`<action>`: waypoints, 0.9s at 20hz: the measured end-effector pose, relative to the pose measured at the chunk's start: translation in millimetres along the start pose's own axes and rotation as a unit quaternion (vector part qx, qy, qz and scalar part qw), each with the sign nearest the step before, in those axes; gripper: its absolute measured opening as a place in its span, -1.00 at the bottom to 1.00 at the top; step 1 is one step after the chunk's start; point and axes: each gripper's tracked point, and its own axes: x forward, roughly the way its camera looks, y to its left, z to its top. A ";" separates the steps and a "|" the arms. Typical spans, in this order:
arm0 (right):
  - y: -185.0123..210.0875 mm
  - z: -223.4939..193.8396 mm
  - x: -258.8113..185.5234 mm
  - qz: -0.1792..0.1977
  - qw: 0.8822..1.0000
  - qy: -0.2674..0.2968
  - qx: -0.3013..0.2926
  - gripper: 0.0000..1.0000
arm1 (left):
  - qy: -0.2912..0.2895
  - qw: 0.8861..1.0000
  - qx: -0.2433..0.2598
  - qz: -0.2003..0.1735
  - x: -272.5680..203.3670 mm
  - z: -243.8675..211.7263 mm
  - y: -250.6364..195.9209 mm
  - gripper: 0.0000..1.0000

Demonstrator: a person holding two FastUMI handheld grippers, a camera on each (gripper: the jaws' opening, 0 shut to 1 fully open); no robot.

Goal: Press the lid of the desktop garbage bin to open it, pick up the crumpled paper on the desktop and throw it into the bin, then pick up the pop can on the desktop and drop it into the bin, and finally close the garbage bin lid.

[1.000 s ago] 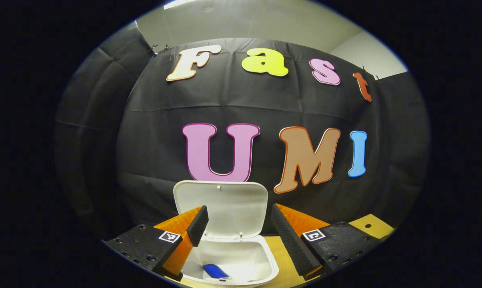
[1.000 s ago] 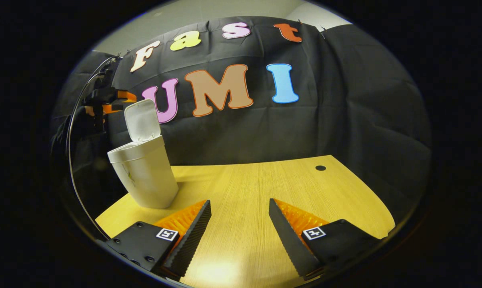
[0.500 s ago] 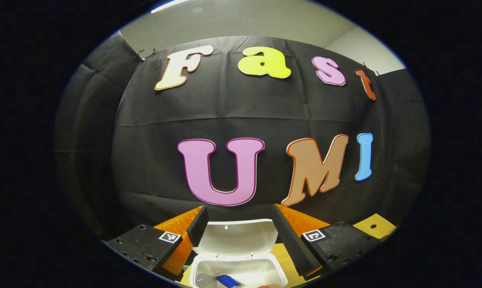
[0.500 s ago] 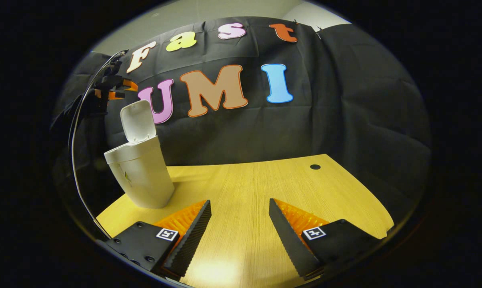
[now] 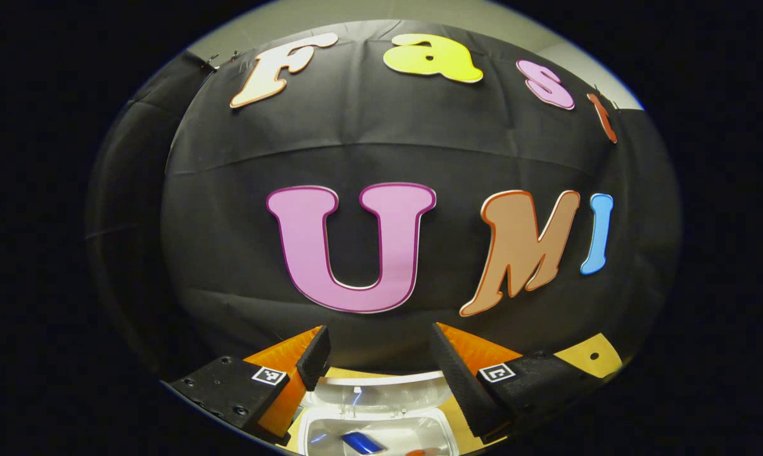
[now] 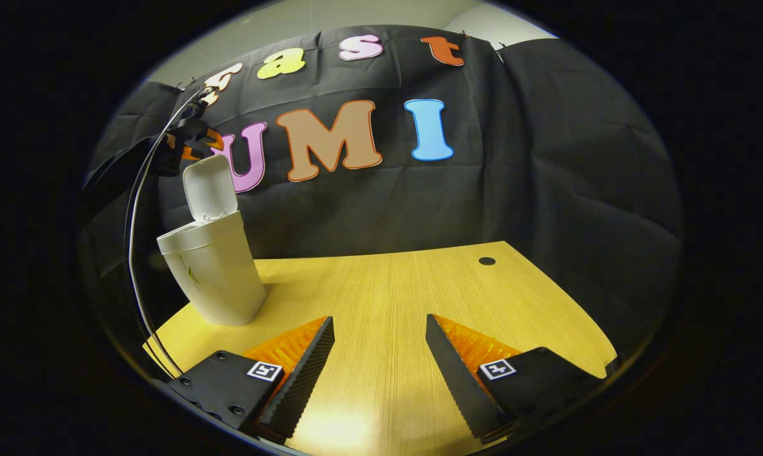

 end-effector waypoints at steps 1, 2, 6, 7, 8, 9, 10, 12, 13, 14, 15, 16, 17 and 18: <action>-2.0 1.5 -0.4 -0.002 1.000 0.000 0.000 0.94 | 0.015 1.000 -0.004 0.002 2.3 -10.4 1.4 0.88; -3.2 1.2 -0.5 -0.003 1.000 0.001 0.001 0.94 | 0.018 1.000 -0.007 0.005 -0.4 -11.2 4.6 0.89; 0.1 4.2 1.3 0.002 1.000 0.002 0.003 0.94 | 0.014 1.000 -0.021 -0.007 -15.1 -12.8 -1.2 0.90; 3.4 5.3 3.0 0.005 1.000 0.000 0.001 0.94 | 0.013 1.000 -0.024 -0.009 -20.6 -14.3 -2.5 0.90; 6.3 5.8 3.0 0.008 1.000 -0.002 -0.001 0.94 | 0.010 1.000 -0.027 -0.011 -27.1 -18.2 -2.8 0.89; 8.3 6.4 3.7 0.012 1.000 -0.002 -0.004 0.94 | 0.007 0.999 -0.030 -0.013 -33.4 -19.7 -4.0 0.90; 10.9 5.7 4.1 0.015 1.000 -0.002 -0.006 0.95 | 0.005 0.999 -0.034 -0.016 -38.9 -23.1 -5.8 0.90; 14.0 4.9 4.2 0.019 1.000 0.000 -0.008 0.94 | 0.001 0.999 -0.042 -0.024 -52.7 -30.5 -9.1 0.90; 14.5 4.5 4.0 0.020 1.000 0.000 -0.008 0.94 | -0.001 0.999 -0.046 -0.028 -58.8 -32.7 -11.4 0.90; 14.6 2.6 3.3 0.021 1.000 0.001 -0.009 0.94 | -0.004 0.998 -0.051 -0.032 -64.9 -35.2 -13.8 0.90; 14.2 2.0 3.0 0.021 1.000 0.002 -0.010 0.94 | -0.007 0.998 -0.056 -0.036 -70.4 -38.0 -16.0 0.90; 14.2 1.4 2.5 0.021 1.000 0.004 -0.010 0.94 | -0.008 0.997 -0.059 -0.038 -76.1 -44.2 -17.5 0.90; 13.7 2.0 2.3 0.020 1.000 0.004 -0.009 0.94 | -0.011 0.997 -0.059 -0.039 -81.9 -49.0 -19.2 0.90; 12.9 2.4 1.5 0.020 1.000 0.004 -0.007 0.94 | -0.011 0.998 -0.056 -0.038 -87.8 -54.2 -19.4 0.89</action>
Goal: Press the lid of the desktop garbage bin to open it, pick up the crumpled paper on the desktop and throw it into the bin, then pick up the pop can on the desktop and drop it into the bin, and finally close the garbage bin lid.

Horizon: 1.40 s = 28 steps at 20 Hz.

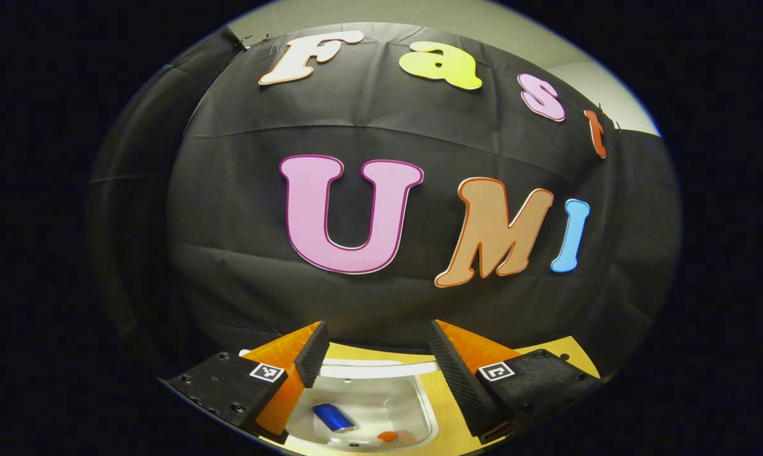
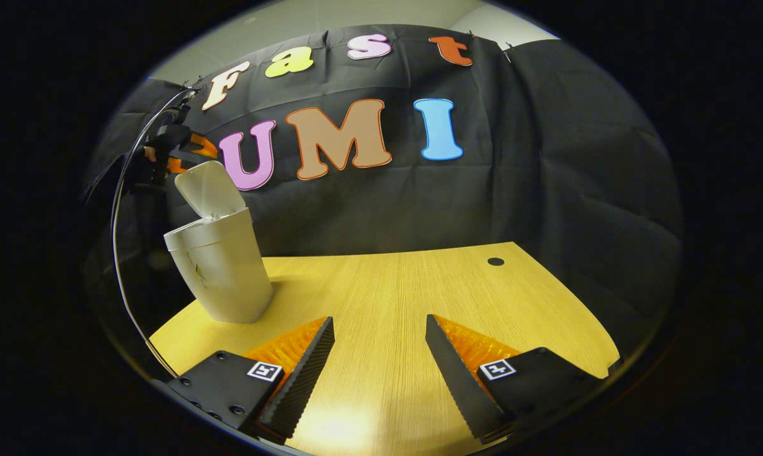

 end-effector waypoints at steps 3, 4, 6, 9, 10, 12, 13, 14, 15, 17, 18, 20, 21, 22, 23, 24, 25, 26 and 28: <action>-0.1 -2.7 0.2 0.000 1.000 0.002 0.001 0.94 | -0.001 1.000 0.001 0.003 -17.4 -17.2 0.9 0.89; 0.8 -5.0 1.0 0.000 1.000 0.004 0.002 0.94 | -0.003 1.000 0.001 0.005 -22.0 -22.6 1.8 0.89; 5.9 -5.9 2.3 0.004 1.000 0.007 0.002 0.94 | -0.001 1.000 0.003 0.010 -29.2 -34.9 2.8 0.88; 13.6 -7.5 3.5 0.012 1.000 0.009 -0.005 0.94 | 0.008 1.000 0.004 0.014 -39.6 -55.7 4.6 0.87; 16.3 -8.1 5.0 0.015 1.000 0.011 -0.006 0.94 | 0.009 1.000 0.004 0.015 -42.4 -63.1 4.6 0.88; 21.5 -10.0 7.1 0.021 1.000 0.015 -0.008 0.94 | 0.019 1.000 0.002 0.016 -46.7 -79.6 5.4 0.90; 23.9 -12.0 7.2 0.023 1.000 0.018 -0.010 0.94 | 0.023 1.000 0.000 0.015 -47.9 -87.1 5.2 0.88; 25.6 -12.7 7.1 0.025 0.999 0.020 -0.013 0.94 | 0.027 1.000 0.000 0.015 -48.1 -93.4 5.8 0.88; 26.9 -12.3 7.6 0.026 0.999 0.021 -0.016 0.94 | 0.033 0.999 -0.002 0.017 -48.6 -102.3 8.1 0.87; 30.2 -13.3 8.1 0.029 0.999 0.024 -0.019 0.94 | 0.041 0.999 -0.005 0.015 -50.1 -115.1 9.1 0.87; 29.7 -14.9 7.2 0.030 0.999 0.025 -0.020 0.94 | 0.046 0.999 -0.004 0.015 -50.7 -121.9 10.0 0.87; 31.8 -16.4 6.7 0.030 0.999 0.027 -0.024 0.94 | 0.047 0.999 0.001 0.013 -51.1 -129.5 10.3 0.86; 31.8 -15.7 7.3 0.029 0.999 0.026 -0.026 0.94 | 0.049 0.999 0.002 0.013 -51.4 -133.8 11.2 0.86; 33.8 -16.8 7.3 0.030 0.999 0.027 -0.026 0.94 | 0.051 0.999 0.003 0.016 -50.8 -136.7 12.8 0.86; 35.5 -17.8 7.5 0.031 0.999 0.028 -0.026 0.94 | 0.054 0.998 0.000 0.018 -50.6 -141.0 15.3 0.86; 37.2 -18.7 7.2 0.033 0.999 0.029 -0.027 0.94 | 0.064 0.998 -0.001 0.022 -51.6 -146.5 17.3 0.86; 38.3 -18.8 7.4 0.034 0.999 0.028 -0.028 0.94 | 0.061 0.998 0.005 0.025 -53.4 -146.4 18.3 0.87; 39.9 -19.9 7.4 0.035 0.999 0.029 -0.030 0.94 | 0.056 0.998 0.005 0.025 -50.7 -145.7 19.3 0.85; 42.2 -22.1 8.9 0.037 0.998 0.031 -0.031 0.94 | 0.081 0.996 0.017 0.027 -52.7 -156.8 18.3 0.82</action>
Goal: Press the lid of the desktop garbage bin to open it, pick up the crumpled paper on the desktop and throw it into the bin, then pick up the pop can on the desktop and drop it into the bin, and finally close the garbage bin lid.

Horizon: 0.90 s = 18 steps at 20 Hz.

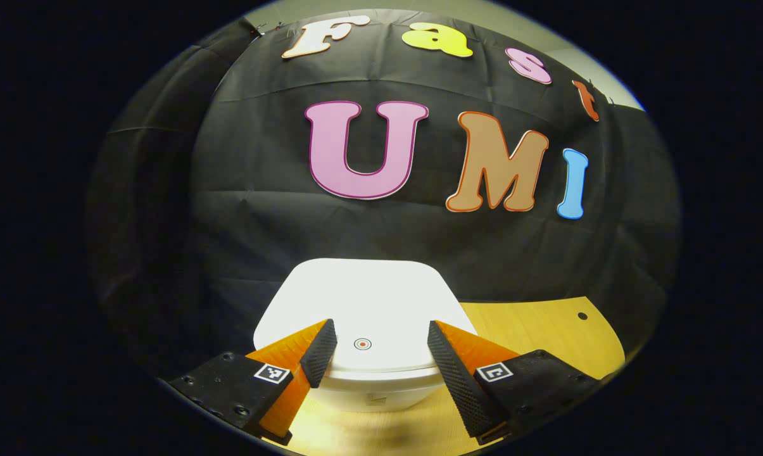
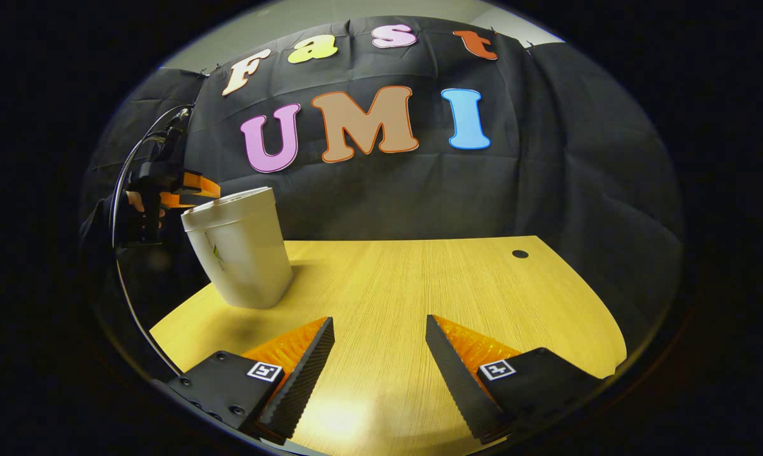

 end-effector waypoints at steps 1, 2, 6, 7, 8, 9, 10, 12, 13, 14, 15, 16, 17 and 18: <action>0.9 -1.0 1.0 0.002 1.000 0.001 0.001 0.94 | -0.004 1.000 0.008 0.004 -0.5 -2.0 0.3 0.85; 3.6 -2.1 1.5 0.004 1.000 0.003 0.003 0.94 | -0.017 1.000 0.017 0.006 2.0 -0.1 0.8 0.87; 10.2 -2.2 0.4 0.011 1.000 0.004 -0.002 0.94 | -0.038 0.999 0.020 -0.002 3.9 6.6 -2.4 0.85; 10.7 1.9 -1.7 0.012 1.000 0.005 0.000 0.94 | -0.044 0.999 0.020 -0.005 4.7 11.1 -4.2 0.83; 11.4 10.1 -5.5 0.013 1.000 0.000 0.002 0.94 | -0.046 0.999 0.010 -0.014 2.6 12.7 -9.2 0.82; 11.3 22.8 -10.6 0.014 1.000 -0.013 0.002 0.94 | -0.046 0.999 0.002 -0.016 -0.9 13.8 -13.2 0.87; 11.8 36.1 -15.3 0.016 0.999 -0.027 -0.001 0.94 | -0.047 0.999 -0.001 -0.019 -7.9 14.7 -19.8 0.88; 8.3 65.2 -27.2 0.023 0.998 -0.060 -0.013 0.93 | -0.077 0.997 -0.003 -0.032 -32.6 27.4 -39.7 0.88; 4.8 80.2 -34.0 0.027 0.996 -0.078 -0.017 0.94 | -0.101 0.994 -0.003 -0.035 -49.8 38.0 -53.9 0.87; 0.0 93.8 -40.1 0.031 0.995 -0.097 -0.018 0.94 | -0.119 0.992 -0.002 -0.040 -64.7 42.3 -65.5 0.87; -4.8 108.1 -47.6 0.037 0.993 -0.114 -0.016 0.94 | -0.132 0.990 -0.001 -0.045 -79.9 43.9 -79.1 0.87; -9.1 118.7 -54.7 0.045 0.991 -0.128 -0.016 0.94 | -0.143 0.988 0.000 -0.050 -93.9 43.6 -93.4 0.87; -13.4 127.9 -61.1 0.054 0.989 -0.139 -0.018 0.94 | -0.152 0.987 0.003 -0.052 -109.0 43.0 -107.8 0.87; -17.7 133.4 -66.3 0.063 0.987 -0.143 -0.022 0.94 | -0.160 0.986 0.006 -0.051 -124.2 41.9 -119.0 0.86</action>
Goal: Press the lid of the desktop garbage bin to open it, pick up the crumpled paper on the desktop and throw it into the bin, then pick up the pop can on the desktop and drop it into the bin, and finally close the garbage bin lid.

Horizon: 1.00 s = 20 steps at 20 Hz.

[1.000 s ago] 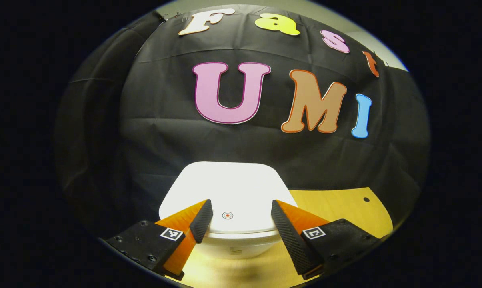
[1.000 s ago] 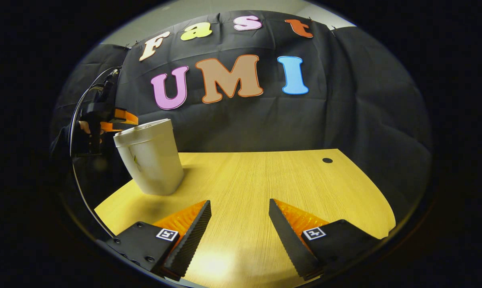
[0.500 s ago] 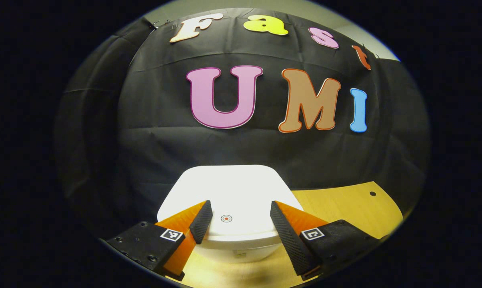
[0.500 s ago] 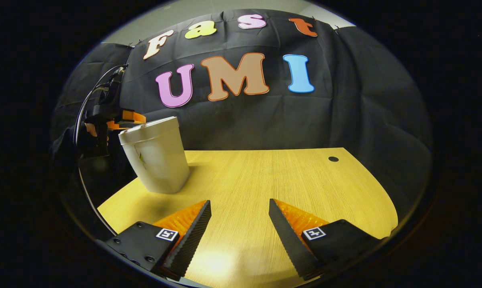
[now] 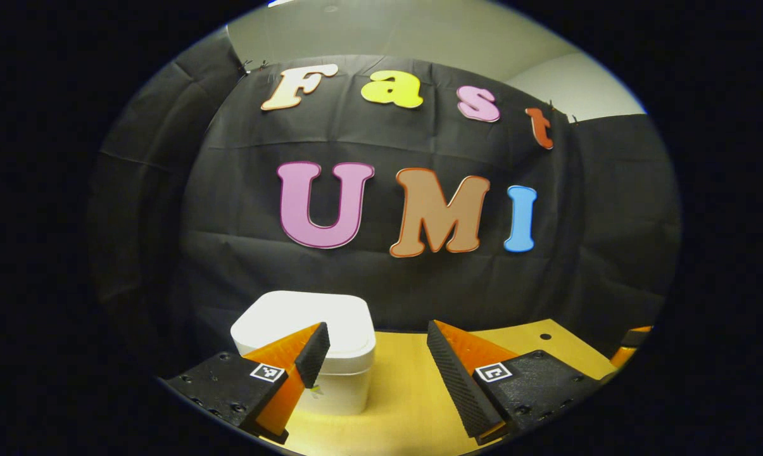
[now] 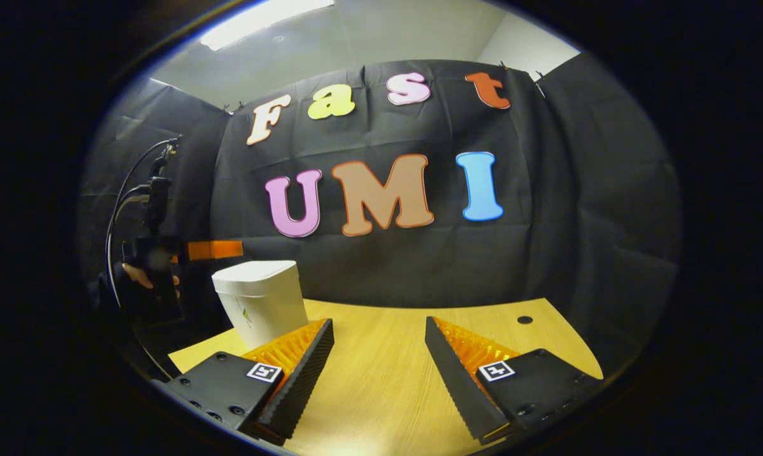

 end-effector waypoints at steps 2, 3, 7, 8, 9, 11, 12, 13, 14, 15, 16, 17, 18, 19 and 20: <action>-12.5 9.3 -10.2 0.016 1.000 -0.009 -0.002 0.93 | -0.014 1.000 0.007 -0.001 -23.0 4.1 -28.3 0.86; -19.0 11.9 -15.7 0.023 1.000 -0.012 -0.002 0.93 | -0.018 1.000 0.008 0.000 -33.3 2.5 -41.5 0.85; -40.6 10.5 -37.3 0.055 0.998 -0.011 -0.001 0.94 | -0.027 1.000 -0.001 0.010 -71.3 -5.7 -83.3 0.85; -45.3 11.6 -42.8 0.060 0.998 -0.013 -0.006 0.94 | -0.032 0.999 -0.003 0.013 -80.1 -7.8 -91.3 0.83; -51.1 14.5 -45.4 0.060 0.998 -0.016 -0.012 0.93 | -0.036 0.999 -0.004 0.013 -88.0 -8.3 -99.5 0.83; -58.7 18.5 -51.3 0.056 0.998 -0.022 -0.014 0.93 | -0.041 0.999 0.000 0.002 -102.0 -13.6 -117.3 0.83; -58.3 20.6 -53.1 0.054 0.998 -0.028 -0.011 0.94 | -0.043 0.999 -0.001 -0.002 -110.3 -15.8 -121.2 0.85; -59.4 22.5 -53.5 0.047 0.998 -0.033 -0.008 0.94 | -0.049 0.999 -0.004 -0.010 -113.8 -13.8 -127.1 0.86; -58.3 22.0 -52.7 0.042 0.998 -0.034 -0.004 0.93 | -0.047 0.999 -0.008 -0.015 -115.1 -16.3 -130.3 0.85; -54.1 21.3 -52.3 0.042 0.999 -0.034 0.001 0.94 | -0.044 0.999 -0.013 -0.015 -116.0 -18.9 -129.9 0.85; -49.1 21.4 -51.0 0.042 0.999 -0.034 0.003 0.93 | -0.047 0.998 -0.024 -0.019 -117.6 -17.5 -129.2 0.83; -45.7 21.5 -49.1 0.039 0.999 -0.033 0.000 0.93 | -0.047 0.998 -0.036 -0.022 -118.0 -15.5 -129.2 0.84; -43.9 21.9 -48.6 0.034 0.999 -0.033 0.000 0.93 | -0.053 0.997 -0.049 -0.028 -118.8 -11.5 -128.9 0.83; -40.8 24.8 -49.0 0.032 0.999 -0.036 0.002 0.94 | -0.054 0.996 -0.060 -0.027 -119.0 -9.1 -125.4 0.85; -36.8 27.7 -48.7 0.030 0.999 -0.040 0.002 0.94 | -0.058 0.996 -0.063 -0.027 -119.3 -6.7 -120.9 0.85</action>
